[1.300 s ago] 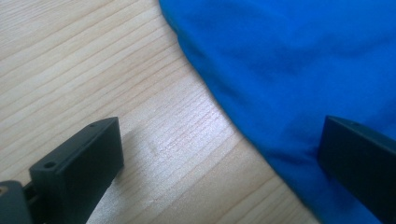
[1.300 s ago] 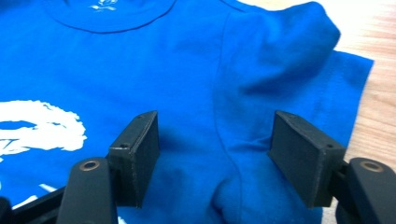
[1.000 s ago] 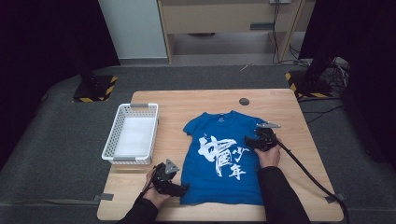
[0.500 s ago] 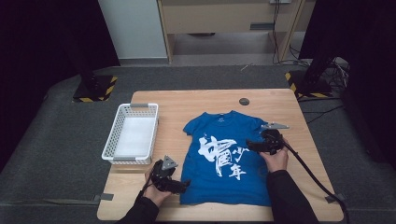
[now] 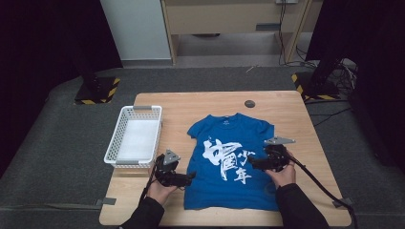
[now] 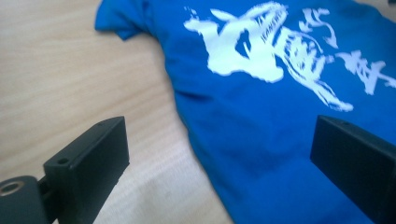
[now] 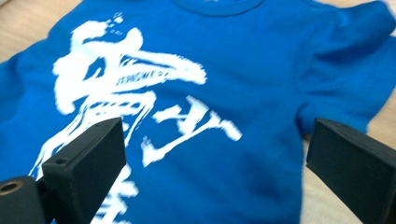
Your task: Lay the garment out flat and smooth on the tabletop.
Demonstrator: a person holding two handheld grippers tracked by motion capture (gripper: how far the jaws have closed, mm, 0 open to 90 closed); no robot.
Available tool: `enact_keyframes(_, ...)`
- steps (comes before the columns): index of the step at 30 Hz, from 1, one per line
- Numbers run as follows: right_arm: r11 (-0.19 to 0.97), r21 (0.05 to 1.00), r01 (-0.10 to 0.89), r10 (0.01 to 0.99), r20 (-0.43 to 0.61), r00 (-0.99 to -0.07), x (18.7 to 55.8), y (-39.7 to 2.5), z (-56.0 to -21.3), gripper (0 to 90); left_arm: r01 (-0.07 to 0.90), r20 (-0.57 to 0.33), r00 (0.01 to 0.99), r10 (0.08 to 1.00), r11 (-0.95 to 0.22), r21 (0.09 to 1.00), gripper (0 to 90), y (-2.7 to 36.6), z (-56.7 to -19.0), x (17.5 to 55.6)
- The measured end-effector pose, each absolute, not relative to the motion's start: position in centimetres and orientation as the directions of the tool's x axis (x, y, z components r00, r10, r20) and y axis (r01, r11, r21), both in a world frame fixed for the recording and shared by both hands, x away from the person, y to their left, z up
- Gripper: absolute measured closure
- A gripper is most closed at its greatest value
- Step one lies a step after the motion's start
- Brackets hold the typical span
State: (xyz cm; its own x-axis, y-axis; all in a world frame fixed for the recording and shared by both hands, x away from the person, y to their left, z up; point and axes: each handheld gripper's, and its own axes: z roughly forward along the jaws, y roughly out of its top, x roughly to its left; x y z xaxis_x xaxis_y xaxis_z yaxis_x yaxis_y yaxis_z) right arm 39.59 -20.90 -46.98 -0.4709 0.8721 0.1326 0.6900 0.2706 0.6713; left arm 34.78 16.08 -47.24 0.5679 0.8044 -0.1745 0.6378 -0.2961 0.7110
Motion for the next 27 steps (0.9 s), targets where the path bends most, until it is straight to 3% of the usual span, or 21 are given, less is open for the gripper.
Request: enact_keyframes(27, 0.391, 0.591, 0.706, 0.823, 0.12, -0.556, 35.7, -19.8, -49.1, 5.1, 0.609, -0.135, 0.51, 0.85, -0.246, 0.754, 5.4, 14.0, -45.8, 40.9)
